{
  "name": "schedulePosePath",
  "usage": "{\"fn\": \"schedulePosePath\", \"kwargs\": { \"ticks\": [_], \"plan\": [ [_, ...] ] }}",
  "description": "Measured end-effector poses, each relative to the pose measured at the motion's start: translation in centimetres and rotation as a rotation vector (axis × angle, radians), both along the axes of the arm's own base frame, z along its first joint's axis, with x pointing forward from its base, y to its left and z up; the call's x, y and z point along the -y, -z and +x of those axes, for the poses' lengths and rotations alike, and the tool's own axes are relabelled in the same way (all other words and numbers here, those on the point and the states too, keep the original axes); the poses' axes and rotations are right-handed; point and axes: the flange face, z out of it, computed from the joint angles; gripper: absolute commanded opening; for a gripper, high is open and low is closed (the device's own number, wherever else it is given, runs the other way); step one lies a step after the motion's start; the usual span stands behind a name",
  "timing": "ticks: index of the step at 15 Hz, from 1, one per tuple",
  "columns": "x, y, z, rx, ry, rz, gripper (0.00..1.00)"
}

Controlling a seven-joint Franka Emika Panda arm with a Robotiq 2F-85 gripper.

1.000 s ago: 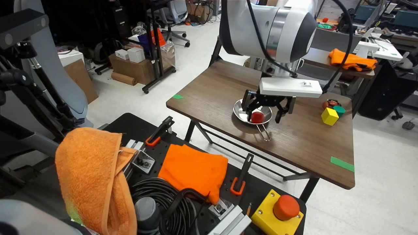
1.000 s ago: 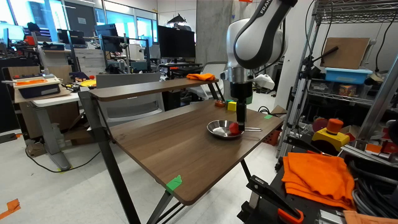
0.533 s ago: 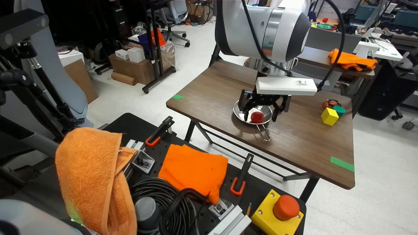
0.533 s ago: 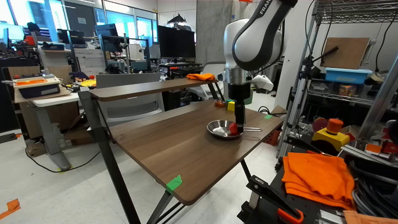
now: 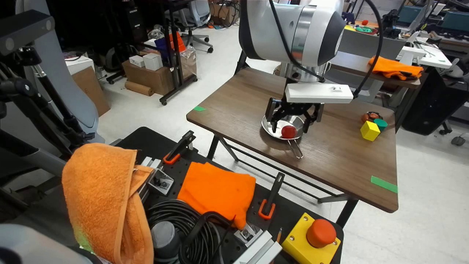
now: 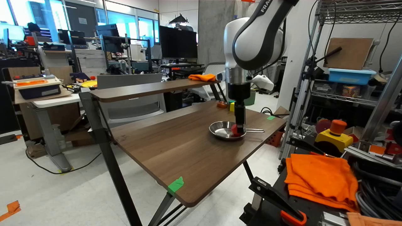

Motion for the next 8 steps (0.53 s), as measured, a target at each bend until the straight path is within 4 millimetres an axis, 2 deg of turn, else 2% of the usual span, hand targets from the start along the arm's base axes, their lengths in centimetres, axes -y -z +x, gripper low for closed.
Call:
{"fn": "schedulePosePath", "kwargs": {
  "ticks": [3, 4, 5, 8],
  "plan": [
    [0.07, -0.3, 0.39, 0.012, 0.0, -0.001, 1.0],
    [0.07, -0.35, 0.44, 0.013, 0.0, -0.001, 0.91],
    [0.08, -0.38, 0.48, 0.014, 0.0, -0.001, 0.74],
    [0.12, -0.47, 0.61, 0.018, 0.001, -0.002, 0.51]
  ]
}}
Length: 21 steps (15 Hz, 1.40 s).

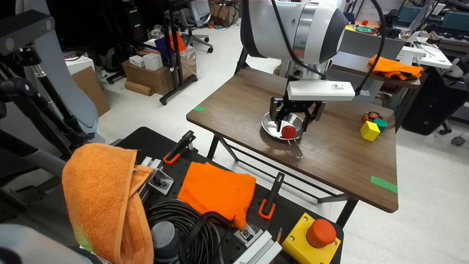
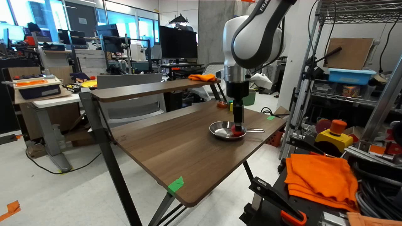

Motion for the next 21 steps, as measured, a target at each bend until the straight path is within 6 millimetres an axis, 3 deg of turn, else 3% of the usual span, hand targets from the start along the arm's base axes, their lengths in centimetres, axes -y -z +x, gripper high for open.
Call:
{"fn": "schedulePosePath", "kwargs": {
  "ticks": [4, 7, 9, 14, 15, 17, 21],
  "plan": [
    [0.1, -0.1, 0.1, 0.002, 0.003, -0.001, 0.21],
    [0.2, -0.6, 0.5, 0.016, 0.003, -0.003, 0.15],
    [0.1, -0.9, 0.7, 0.022, 0.004, -0.003, 0.05],
    [0.2, -1.5, 1.1, 0.035, 0.004, -0.005, 0.04],
    [0.1, -1.7, 1.2, 0.04, 0.004, -0.005, 0.35],
    [0.1, -1.9, 1.2, 0.042, 0.003, -0.006, 0.31],
    [0.2, -1.7, 1.1, 0.038, 0.004, -0.006, 0.56]
  ]
}}
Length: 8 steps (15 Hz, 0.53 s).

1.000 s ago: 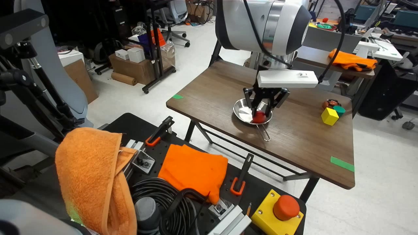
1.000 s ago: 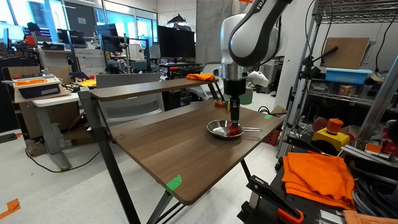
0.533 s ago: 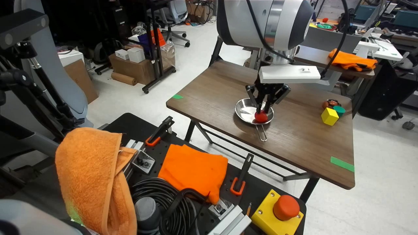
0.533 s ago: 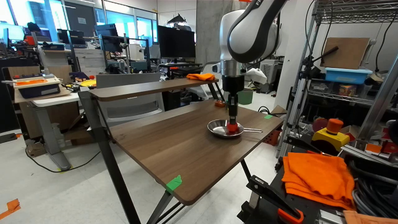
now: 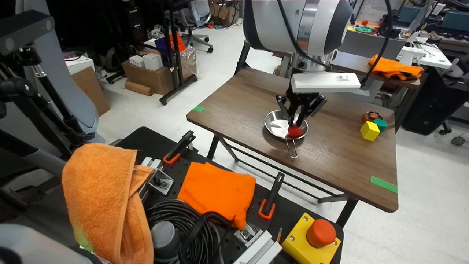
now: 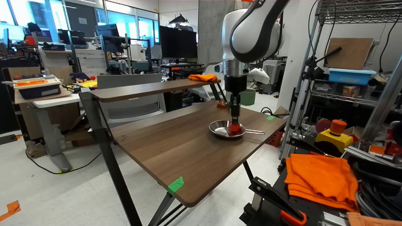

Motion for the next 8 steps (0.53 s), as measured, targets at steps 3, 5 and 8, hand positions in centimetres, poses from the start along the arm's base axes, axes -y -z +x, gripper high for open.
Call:
{"fn": "schedulePosePath", "kwargs": {
  "ticks": [3, 5, 8],
  "plan": [
    [0.1, 0.6, -0.2, -0.011, 0.002, 0.001, 0.8],
    [0.1, 1.0, -0.3, -0.018, 0.003, 0.001, 0.94],
    [0.1, 1.6, -0.5, -0.028, 0.003, 0.003, 1.0]
  ]
}}
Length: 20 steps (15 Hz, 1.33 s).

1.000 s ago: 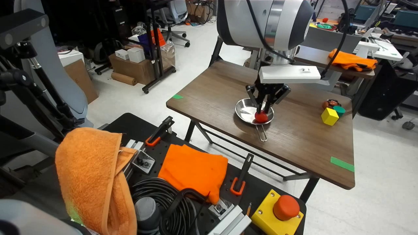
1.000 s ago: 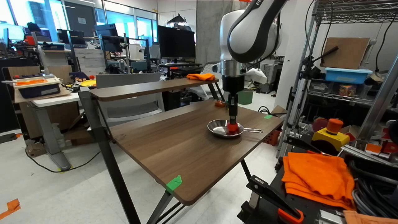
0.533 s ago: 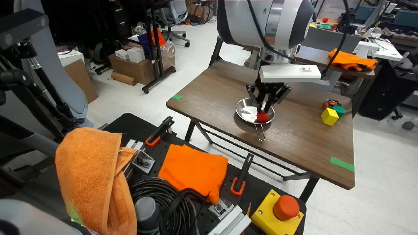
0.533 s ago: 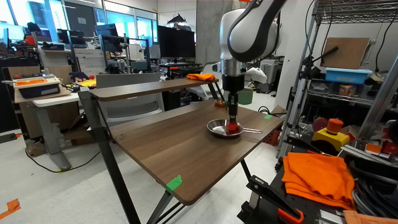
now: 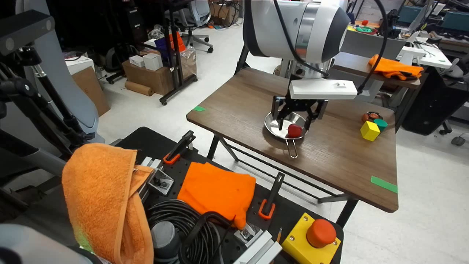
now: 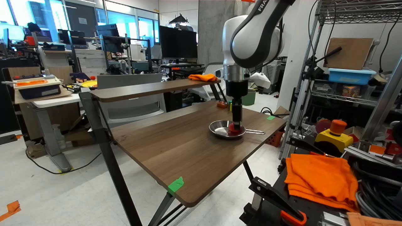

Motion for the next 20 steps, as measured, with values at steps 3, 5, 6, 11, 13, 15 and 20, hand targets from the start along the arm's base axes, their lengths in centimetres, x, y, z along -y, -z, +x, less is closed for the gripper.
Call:
{"fn": "schedulePosePath", "kwargs": {
  "ticks": [3, 5, 6, 11, 13, 15, 20],
  "plan": [
    [0.0, 0.6, -0.2, -0.011, 0.001, 0.001, 1.0],
    [0.0, 0.9, -0.4, -0.018, 0.001, 0.002, 1.0],
    [0.1, 1.1, -0.4, -0.023, 0.002, 0.001, 1.0],
    [0.8, 1.6, -0.7, -0.034, 0.014, -0.005, 1.0],
    [0.9, 1.6, -0.7, -0.034, 0.016, -0.006, 1.0],
    [0.9, 1.6, -0.7, -0.033, 0.017, -0.006, 1.0],
    [0.9, 1.5, -0.6, -0.03, 0.024, -0.007, 0.58]
  ]
}}
